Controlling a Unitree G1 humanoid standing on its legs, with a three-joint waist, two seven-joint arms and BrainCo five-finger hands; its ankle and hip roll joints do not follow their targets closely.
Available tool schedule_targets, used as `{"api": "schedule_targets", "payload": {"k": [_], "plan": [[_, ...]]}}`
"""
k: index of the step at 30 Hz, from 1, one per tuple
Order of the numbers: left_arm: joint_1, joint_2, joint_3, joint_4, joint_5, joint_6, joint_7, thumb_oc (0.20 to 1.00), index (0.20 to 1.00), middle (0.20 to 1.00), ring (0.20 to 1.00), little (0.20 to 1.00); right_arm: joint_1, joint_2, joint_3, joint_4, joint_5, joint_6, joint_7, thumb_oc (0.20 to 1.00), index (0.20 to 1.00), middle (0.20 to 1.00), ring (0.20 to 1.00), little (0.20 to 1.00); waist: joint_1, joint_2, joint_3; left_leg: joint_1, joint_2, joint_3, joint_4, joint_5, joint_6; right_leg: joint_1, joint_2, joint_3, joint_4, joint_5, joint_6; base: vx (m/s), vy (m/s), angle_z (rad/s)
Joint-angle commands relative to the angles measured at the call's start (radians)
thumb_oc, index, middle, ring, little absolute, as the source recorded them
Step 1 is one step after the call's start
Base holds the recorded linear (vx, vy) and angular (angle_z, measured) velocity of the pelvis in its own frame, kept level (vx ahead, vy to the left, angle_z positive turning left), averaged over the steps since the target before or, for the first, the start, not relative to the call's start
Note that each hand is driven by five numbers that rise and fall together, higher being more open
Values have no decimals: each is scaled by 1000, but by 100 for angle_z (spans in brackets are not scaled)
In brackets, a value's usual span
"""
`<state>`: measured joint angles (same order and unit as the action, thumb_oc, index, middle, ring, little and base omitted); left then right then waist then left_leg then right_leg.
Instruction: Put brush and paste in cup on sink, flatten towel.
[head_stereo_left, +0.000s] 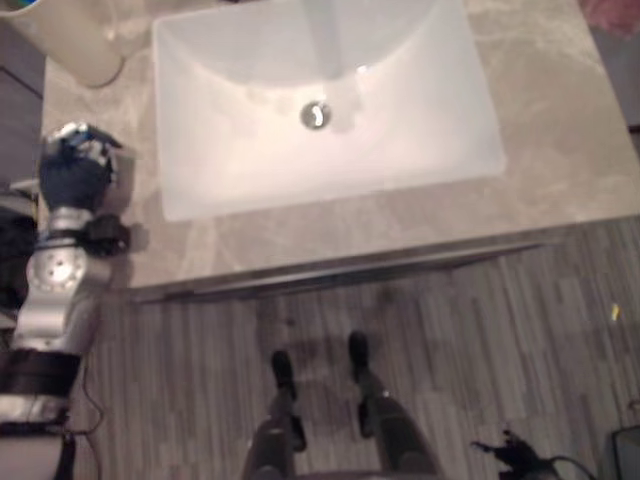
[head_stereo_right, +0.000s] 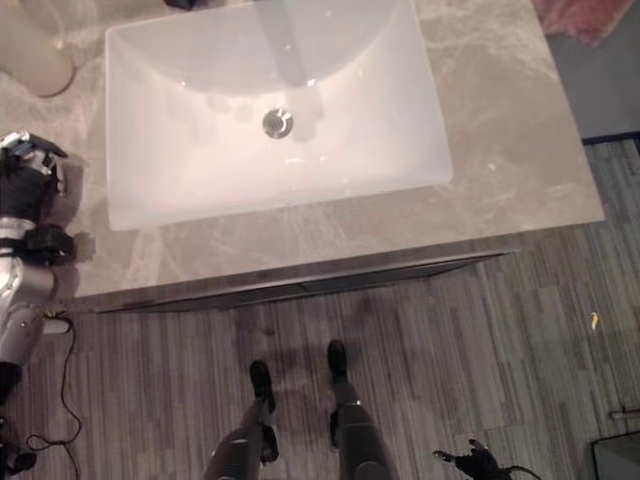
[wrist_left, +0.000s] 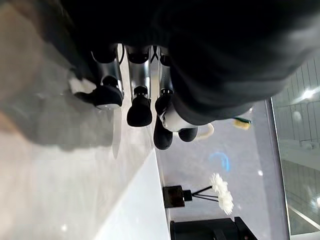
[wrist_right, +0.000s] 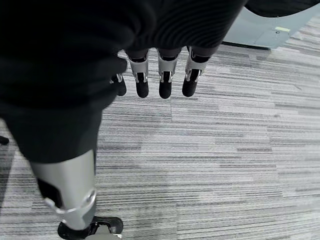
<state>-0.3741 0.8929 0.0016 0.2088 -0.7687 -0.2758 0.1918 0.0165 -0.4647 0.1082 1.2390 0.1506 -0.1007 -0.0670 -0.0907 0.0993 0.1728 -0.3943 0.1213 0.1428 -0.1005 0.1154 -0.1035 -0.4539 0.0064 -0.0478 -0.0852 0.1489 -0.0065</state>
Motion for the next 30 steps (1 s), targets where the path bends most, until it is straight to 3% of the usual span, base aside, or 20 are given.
{"api": "schedule_targets", "payload": {"k": [1,13,19,30], "plan": [[-93,73,37,64,-2,-37,5,200,200,200,200,200,28,-37,-5,28,-8,12,3,1000,1000,1000,1000,1000,-29,-26,29,128,-43,-13,13,-84,8,50,-53,-2,26,-72,84,-4,42,4],[-275,182,-63,170,10,-46,19,200,200,200,200,200,17,-37,17,18,21,3,7,1000,1000,1000,1000,1000,-40,-63,25,50,-46,-4,13,-56,-3,-15,-46,22,-2,-31,99,10,12,-1],[-380,226,-108,223,25,-55,44,200,200,200,200,200,39,-48,-27,42,71,-1,5,1000,1000,1000,1000,1000,-44,-81,25,-13,-37,6,13,-28,-12,-78,-33,41,-2,-20,109,24,-10,-15],[-400,227,-106,327,7,-48,53,200,200,200,200,200,46,-51,-26,50,82,-1,14,1000,1000,1000,1000,1000,-47,-86,6,-2,-26,14,13,-35,-11,-86,-24,60,-2,-27,102,21,1,-4]]}}
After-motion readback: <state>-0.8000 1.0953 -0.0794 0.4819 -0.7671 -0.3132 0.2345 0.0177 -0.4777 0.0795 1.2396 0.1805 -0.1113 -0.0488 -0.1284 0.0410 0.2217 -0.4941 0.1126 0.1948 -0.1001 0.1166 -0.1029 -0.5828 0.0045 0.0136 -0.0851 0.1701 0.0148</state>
